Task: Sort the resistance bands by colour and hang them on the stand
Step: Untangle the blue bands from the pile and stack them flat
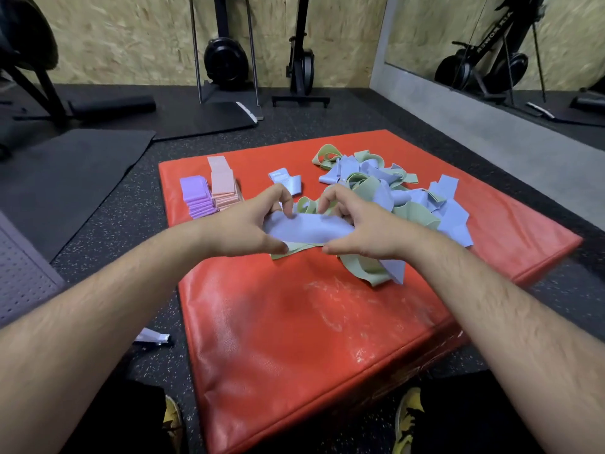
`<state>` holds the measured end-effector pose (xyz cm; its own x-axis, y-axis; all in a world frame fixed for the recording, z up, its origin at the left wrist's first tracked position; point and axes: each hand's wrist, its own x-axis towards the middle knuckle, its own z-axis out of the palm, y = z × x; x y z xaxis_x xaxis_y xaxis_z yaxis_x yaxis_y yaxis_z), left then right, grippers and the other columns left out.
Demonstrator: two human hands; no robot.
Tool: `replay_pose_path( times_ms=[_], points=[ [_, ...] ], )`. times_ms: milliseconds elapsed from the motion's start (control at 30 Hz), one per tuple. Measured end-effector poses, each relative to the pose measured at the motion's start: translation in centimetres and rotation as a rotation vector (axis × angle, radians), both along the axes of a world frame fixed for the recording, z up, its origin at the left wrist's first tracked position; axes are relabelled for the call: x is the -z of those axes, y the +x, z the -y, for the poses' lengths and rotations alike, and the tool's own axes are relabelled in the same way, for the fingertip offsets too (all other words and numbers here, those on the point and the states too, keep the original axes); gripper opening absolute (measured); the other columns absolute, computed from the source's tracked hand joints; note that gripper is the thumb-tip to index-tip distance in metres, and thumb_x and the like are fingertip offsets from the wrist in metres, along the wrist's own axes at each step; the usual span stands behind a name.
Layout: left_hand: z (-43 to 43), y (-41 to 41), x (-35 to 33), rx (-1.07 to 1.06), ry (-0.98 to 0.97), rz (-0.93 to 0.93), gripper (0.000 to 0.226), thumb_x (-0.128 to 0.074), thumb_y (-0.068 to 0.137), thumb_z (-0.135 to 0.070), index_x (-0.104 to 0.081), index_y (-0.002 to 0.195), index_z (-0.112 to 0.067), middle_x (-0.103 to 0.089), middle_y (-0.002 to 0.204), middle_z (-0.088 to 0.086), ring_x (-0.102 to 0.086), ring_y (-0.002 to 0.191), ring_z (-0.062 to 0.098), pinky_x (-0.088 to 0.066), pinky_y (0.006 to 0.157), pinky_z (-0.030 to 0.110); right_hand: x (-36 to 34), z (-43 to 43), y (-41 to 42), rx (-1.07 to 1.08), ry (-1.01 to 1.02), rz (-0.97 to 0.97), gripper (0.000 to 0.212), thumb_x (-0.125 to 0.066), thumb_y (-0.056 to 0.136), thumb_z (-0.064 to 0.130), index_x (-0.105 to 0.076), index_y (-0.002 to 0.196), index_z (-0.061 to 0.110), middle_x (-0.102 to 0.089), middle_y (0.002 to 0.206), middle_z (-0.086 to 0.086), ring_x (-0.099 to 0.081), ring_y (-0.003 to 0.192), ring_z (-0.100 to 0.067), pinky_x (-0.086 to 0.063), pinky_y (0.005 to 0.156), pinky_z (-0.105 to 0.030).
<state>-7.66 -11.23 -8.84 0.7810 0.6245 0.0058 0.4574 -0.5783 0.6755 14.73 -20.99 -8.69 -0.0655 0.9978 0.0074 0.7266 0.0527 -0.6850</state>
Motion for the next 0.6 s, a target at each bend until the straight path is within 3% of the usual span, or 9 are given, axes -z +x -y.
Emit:
replay_pose_path(
  times_ms=[67,167,233,300,400,467,600],
  points=[
    [-0.1,-0.9,0.3,-0.001,-0.036,0.01,0.035,-0.069,0.083,-0.008,-0.049,0.098,-0.032,-0.049,0.08,-0.007,-0.042,0.063,0.01,-0.038,0.061,0.03,0.2,0.4,0.1,-0.019,-0.047,0.036,0.043,-0.072,0.071,0.022,-0.047,0.101,0.04,-0.058,0.099,-0.011,-0.052,0.075,-0.022,-0.05,0.069,-0.044],
    [-0.3,-2.5,0.6,-0.038,-0.136,0.076,0.015,-0.064,0.087,-0.011,-0.059,0.093,-0.023,-0.053,0.079,-0.007,-0.045,0.064,0.007,-0.039,0.061,0.026,0.5,1.1,0.5,-0.006,-0.061,0.029,0.031,-0.067,0.078,0.011,-0.053,0.097,0.032,-0.057,0.093,0.0,-0.05,0.069,-0.007,-0.043,0.067,-0.028],
    [-0.4,-3.6,0.7,-0.085,-0.215,0.105,0.004,-0.062,0.095,-0.012,-0.062,0.092,-0.014,-0.06,0.08,0.003,-0.055,0.069,0.011,-0.046,0.059,0.028,0.6,1.6,0.9,0.021,-0.086,-0.059,0.019,-0.061,0.086,0.004,-0.058,0.095,0.02,-0.066,0.089,0.006,-0.064,0.071,-0.005,-0.049,0.07,-0.022],
    [-0.6,-4.6,0.8,-0.117,-0.32,0.128,0.013,-0.058,0.099,-0.015,-0.065,0.098,-0.004,-0.068,0.086,0.014,-0.066,0.079,0.017,-0.057,0.066,0.033,1.0,1.9,1.4,0.027,-0.116,-0.11,0.013,-0.057,0.09,0.0,-0.06,0.095,0.011,-0.075,0.091,-0.004,-0.074,0.086,-0.019,-0.056,0.08,-0.032],
    [-1.0,-5.9,1.1,-0.145,-0.44,0.141,0.023,-0.059,0.098,-0.019,-0.07,0.107,-0.001,-0.073,0.095,0.017,-0.071,0.085,0.02,-0.061,0.076,0.041,1.6,2.2,2.7,0.067,-0.18,-0.154,0.009,-0.056,0.092,0.003,-0.062,0.099,0.003,-0.076,0.094,-0.017,-0.074,0.094,-0.029,-0.056,0.091,-0.049],
    [-1.4,-6.5,1.4,-0.169,-0.451,0.139,0.021,-0.061,0.097,-0.02,-0.072,0.102,-0.003,-0.072,0.088,0.013,-0.069,0.078,0.017,-0.061,0.074,0.038,2.0,2.5,3.6,0.104,-0.225,-0.151,0.017,-0.061,0.089,0.016,-0.065,0.103,0.006,-0.075,0.097,-0.018,-0.074,0.094,-0.033,-0.053,0.091,-0.056],
    [-1.7,-7.5,2.0,-0.18,-0.382,0.081,0.01,-0.068,0.092,-0.015,-0.072,0.093,-0.007,-0.064,0.073,0.003,-0.054,0.064,0.013,-0.045,0.056,0.022,2.4,3.1,5.0,0.134,-0.25,-0.058,0.014,-0.073,0.081,0.033,-0.074,0.094,0.028,-0.07,0.089,-0.006,-0.065,0.083,-0.015,-0.049,0.081,-0.038]
  ],
)
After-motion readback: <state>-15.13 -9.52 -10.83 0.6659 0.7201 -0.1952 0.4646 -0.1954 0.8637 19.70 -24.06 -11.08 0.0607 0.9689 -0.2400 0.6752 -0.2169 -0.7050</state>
